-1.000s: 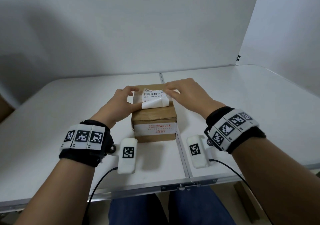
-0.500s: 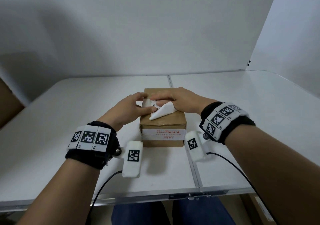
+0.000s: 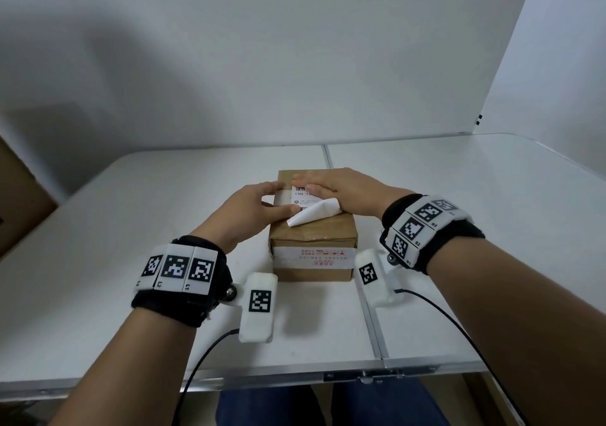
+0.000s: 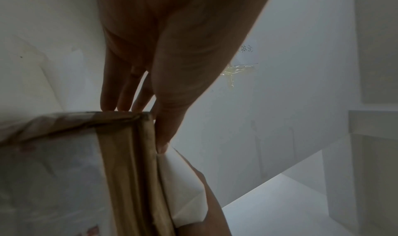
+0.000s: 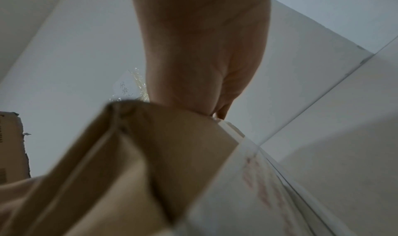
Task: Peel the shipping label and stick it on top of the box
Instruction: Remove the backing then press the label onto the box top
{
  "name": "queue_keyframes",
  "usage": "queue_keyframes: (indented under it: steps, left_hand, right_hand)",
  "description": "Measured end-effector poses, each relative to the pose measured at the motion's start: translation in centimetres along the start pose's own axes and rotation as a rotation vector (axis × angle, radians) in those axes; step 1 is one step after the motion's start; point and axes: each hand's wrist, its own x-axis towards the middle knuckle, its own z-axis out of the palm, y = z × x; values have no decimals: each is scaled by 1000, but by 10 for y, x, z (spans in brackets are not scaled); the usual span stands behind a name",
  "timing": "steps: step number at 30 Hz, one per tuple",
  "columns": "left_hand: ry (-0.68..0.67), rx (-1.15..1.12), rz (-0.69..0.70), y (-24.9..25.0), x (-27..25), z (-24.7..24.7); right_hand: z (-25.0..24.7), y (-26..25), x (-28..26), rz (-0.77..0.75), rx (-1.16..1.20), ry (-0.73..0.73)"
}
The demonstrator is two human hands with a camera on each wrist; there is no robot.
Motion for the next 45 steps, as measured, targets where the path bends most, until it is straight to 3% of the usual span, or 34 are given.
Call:
queue_keyframes:
  steps: [9, 14, 25, 31, 40, 45]
  left_hand:
    - [-5, -53, -11, -1, 0, 1]
    - [25, -45, -6, 4, -1, 4]
    - [22, -69, -3, 7, 5, 4]
    - [20, -68, -2, 7, 4, 6]
    - [14, -46, -20, 8, 1, 9]
    - [9, -55, -49, 8, 0, 9]
  right_hand:
    - [2, 6, -12, 85, -8, 117]
    - [5, 12, -25, 102, 265, 173]
    - [-7, 7, -45, 156, 395, 33]
    - [5, 10, -51, 226, 466, 89]
    - [16, 13, -71, 131, 455, 130]
    - [11, 4, -81, 92, 330, 98]
